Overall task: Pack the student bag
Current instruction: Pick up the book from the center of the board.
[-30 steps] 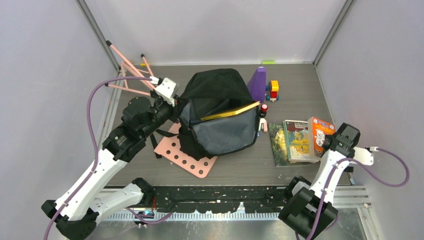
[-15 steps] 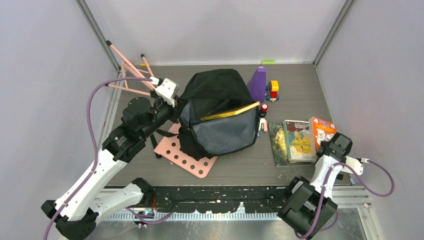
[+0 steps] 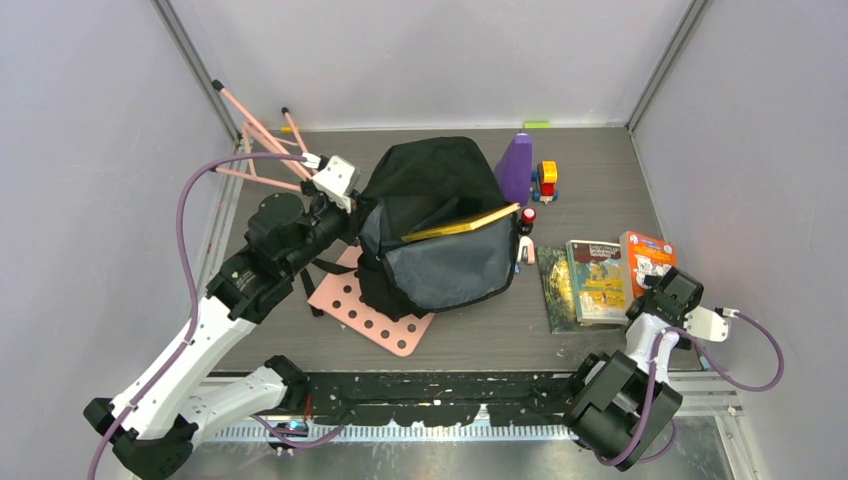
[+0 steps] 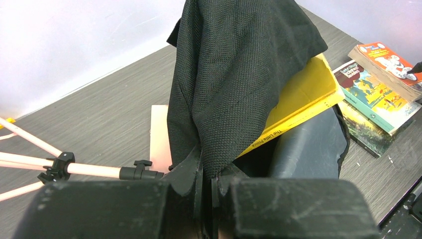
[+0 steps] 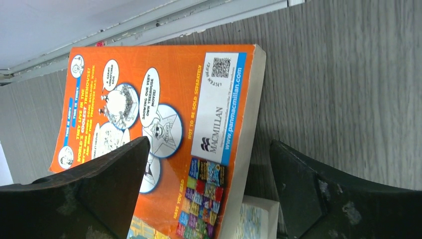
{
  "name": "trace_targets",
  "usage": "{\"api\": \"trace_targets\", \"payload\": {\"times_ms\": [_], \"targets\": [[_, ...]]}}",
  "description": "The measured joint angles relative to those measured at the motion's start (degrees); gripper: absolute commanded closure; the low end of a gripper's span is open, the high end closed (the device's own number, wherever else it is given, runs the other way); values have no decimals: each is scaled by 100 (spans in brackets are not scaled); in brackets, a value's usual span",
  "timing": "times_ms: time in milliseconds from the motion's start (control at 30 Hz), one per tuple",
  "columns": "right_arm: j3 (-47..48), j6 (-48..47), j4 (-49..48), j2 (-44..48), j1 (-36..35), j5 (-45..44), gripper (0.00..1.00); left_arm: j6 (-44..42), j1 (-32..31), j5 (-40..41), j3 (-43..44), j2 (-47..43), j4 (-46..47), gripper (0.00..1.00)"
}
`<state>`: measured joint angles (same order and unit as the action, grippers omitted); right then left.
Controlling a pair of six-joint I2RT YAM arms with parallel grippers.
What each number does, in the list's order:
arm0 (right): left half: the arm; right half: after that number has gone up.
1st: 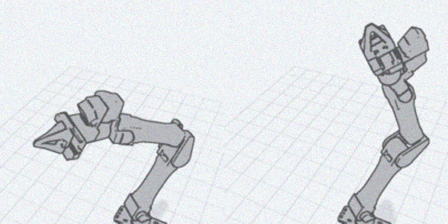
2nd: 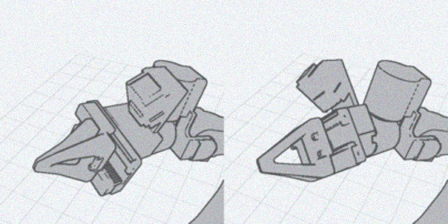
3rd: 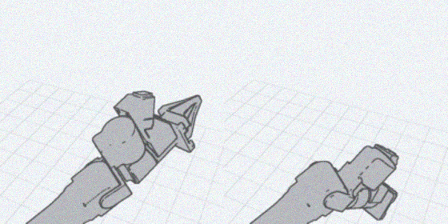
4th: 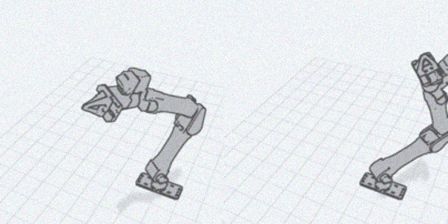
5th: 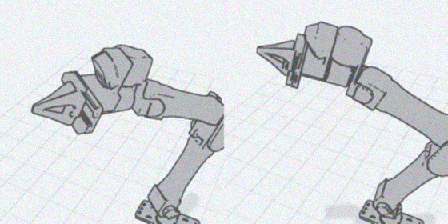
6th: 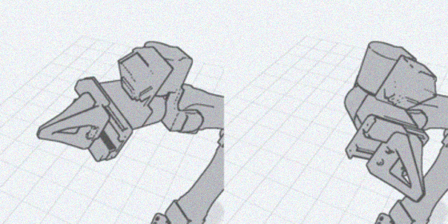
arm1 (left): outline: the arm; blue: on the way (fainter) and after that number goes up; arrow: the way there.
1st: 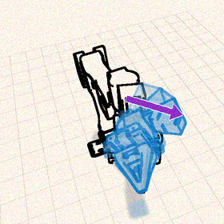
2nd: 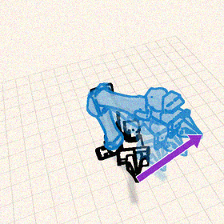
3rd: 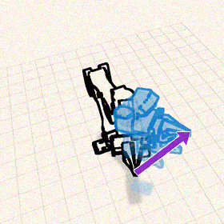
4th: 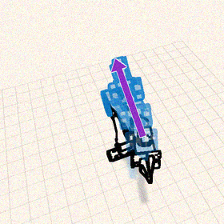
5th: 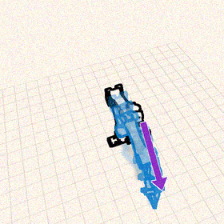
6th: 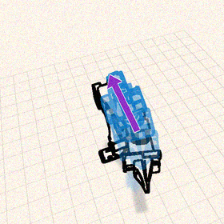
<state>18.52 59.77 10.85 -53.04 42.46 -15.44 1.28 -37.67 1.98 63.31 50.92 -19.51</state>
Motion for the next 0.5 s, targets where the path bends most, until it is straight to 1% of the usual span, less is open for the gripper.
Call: {"api": "trace_targets", "payload": {"times_ms": [100, 233, 267, 300, 333, 367, 433, 467, 500], "targets": [[-33, -66, -315, -221, 24, -42, 12, -2, 0, 0, 0, 11, 7, 100], [4, -138, -835, -730, 57, -31, 27, -7, 0, 13, 0, 9, 9, 100], [46, -153, -1045, -927, 81, -4, 38, -11, 0, 22, 0, 9, 9, 100], [105, -166, -1235, -1113, 94, 24, 46, -20, 0, 39, 0, 9, 9, 100], [166, -214, -1386, -1316, 114, 59, 61, -24, 0, 44, 0, 9, 11, 100], [192, -227, -1517, -1467, 127, 125, 67, -24, 0, 48, 0, 9, 9, 100], [208, -195, -1836, -1727, 153, 225, 86, -24, 0, 55, 0, 7, 9, 100], [214, -181, -1961, -1766, 168, 289, 90, -24, 0, 57, 0, 7, 9, 100], [214, -197, -2020, -1775, 173, 352, 97, -24, -2, 57, 0, 4, 9, 100]]}}
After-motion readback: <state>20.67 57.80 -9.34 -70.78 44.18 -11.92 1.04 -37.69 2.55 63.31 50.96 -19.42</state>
